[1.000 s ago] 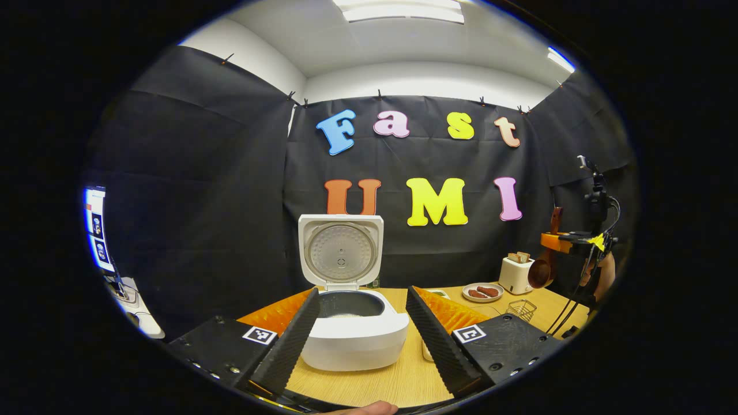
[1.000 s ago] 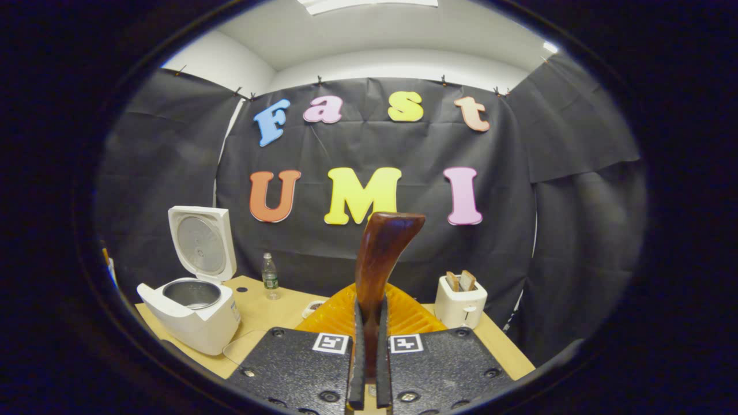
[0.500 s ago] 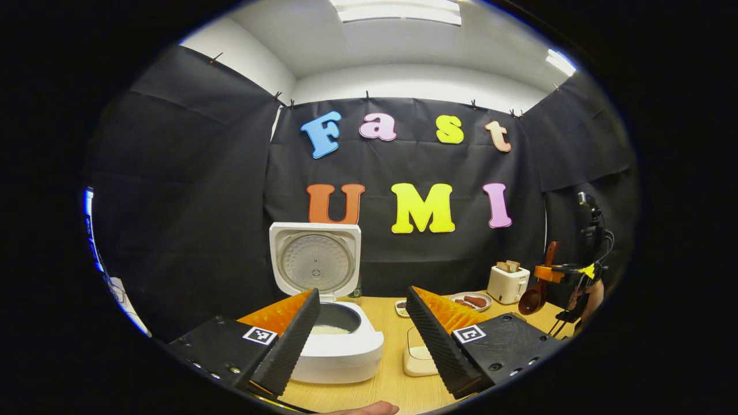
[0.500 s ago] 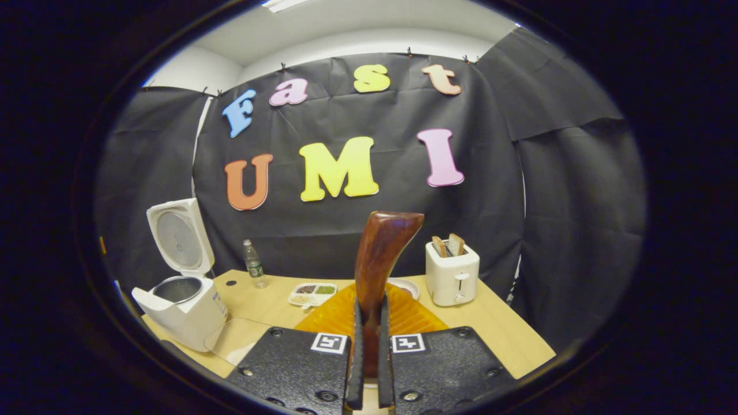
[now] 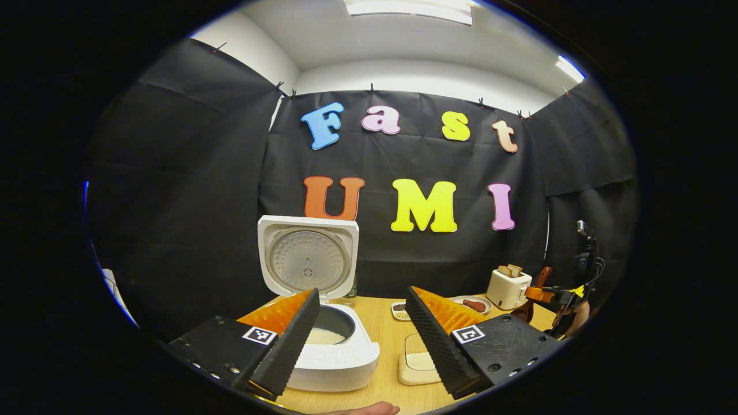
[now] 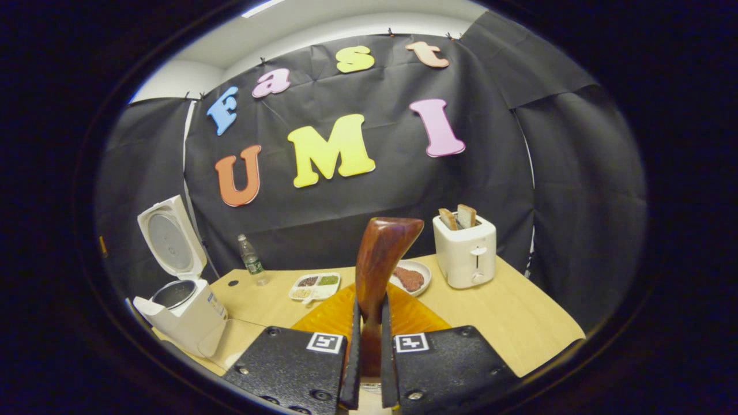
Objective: Close the left gripper, press the button to open the rice cooker; take a wooden spoon from the chopstick holder with the right hand, scoop a spoonful of rice and pour it into the rice cooker, then put the wooden spoon back into the chopstick holder.
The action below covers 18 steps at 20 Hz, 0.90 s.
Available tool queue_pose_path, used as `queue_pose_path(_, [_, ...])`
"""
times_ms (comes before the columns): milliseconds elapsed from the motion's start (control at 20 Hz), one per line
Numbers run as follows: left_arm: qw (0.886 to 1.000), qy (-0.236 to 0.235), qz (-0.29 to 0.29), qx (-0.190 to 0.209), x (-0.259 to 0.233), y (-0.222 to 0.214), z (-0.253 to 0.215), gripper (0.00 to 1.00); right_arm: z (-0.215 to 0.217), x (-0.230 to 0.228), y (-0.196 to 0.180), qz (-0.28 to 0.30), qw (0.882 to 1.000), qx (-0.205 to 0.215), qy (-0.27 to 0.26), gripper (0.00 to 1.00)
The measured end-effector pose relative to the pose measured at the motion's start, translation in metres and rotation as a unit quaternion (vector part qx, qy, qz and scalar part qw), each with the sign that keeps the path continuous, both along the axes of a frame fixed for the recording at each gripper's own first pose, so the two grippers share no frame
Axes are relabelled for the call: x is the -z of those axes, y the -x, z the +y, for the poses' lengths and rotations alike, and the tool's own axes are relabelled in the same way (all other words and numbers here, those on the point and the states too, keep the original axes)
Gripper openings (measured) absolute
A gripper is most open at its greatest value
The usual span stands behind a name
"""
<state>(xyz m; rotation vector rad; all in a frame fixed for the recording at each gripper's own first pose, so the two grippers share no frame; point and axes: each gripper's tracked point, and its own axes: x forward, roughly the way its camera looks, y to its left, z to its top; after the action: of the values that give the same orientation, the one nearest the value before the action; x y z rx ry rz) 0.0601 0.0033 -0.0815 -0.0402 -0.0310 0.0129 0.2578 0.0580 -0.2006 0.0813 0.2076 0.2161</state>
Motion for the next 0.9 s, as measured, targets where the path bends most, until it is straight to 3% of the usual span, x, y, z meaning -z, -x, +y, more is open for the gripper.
queue_pose_path(100, [1.0, -0.001, 0.004, -0.006, 0.003, -0.004, 0.005, 0.95, 0.0, 0.002, -0.003, -0.003, 1.0, -0.004, -0.009, 0.24])
queue_pose_path(150, [1.0, 0.001, 0.008, -0.006, 0.006, -0.005, 0.005, 0.95, 0.0, -0.001, -0.007, -0.007, 1.0, -0.009, -0.012, 0.4])
queue_pose_path(200, [1.0, 0.005, 0.012, -0.002, 0.009, -0.006, 0.003, 0.95, -0.004, -0.005, -0.007, -0.01, 1.0, 0.002, -0.004, 0.49])
queue_pose_path(300, [1.0, 0.009, 0.016, 0.001, 0.011, -0.008, 0.005, 0.94, -0.017, -0.007, -0.009, -0.02, 0.999, 0.024, 0.017, 0.55])
queue_pose_path(450, [1.0, 0.003, 0.017, -0.013, 0.012, -0.011, 0.018, 0.94, -0.026, -0.022, -0.003, -0.044, 0.997, 0.049, 0.042, 0.84])
queue_pose_path(500, [1.0, 0.001, 0.015, -0.017, 0.01, -0.013, 0.022, 0.94, -0.027, -0.028, 0.002, -0.051, 0.996, 0.054, 0.046, 0.89])
queue_pose_path(900, [0.999, -0.012, 0.001, -0.044, -0.015, -0.029, 0.057, 0.94, -0.007, -0.081, 0.083, -0.106, 0.991, 0.042, 0.076, 0.95])
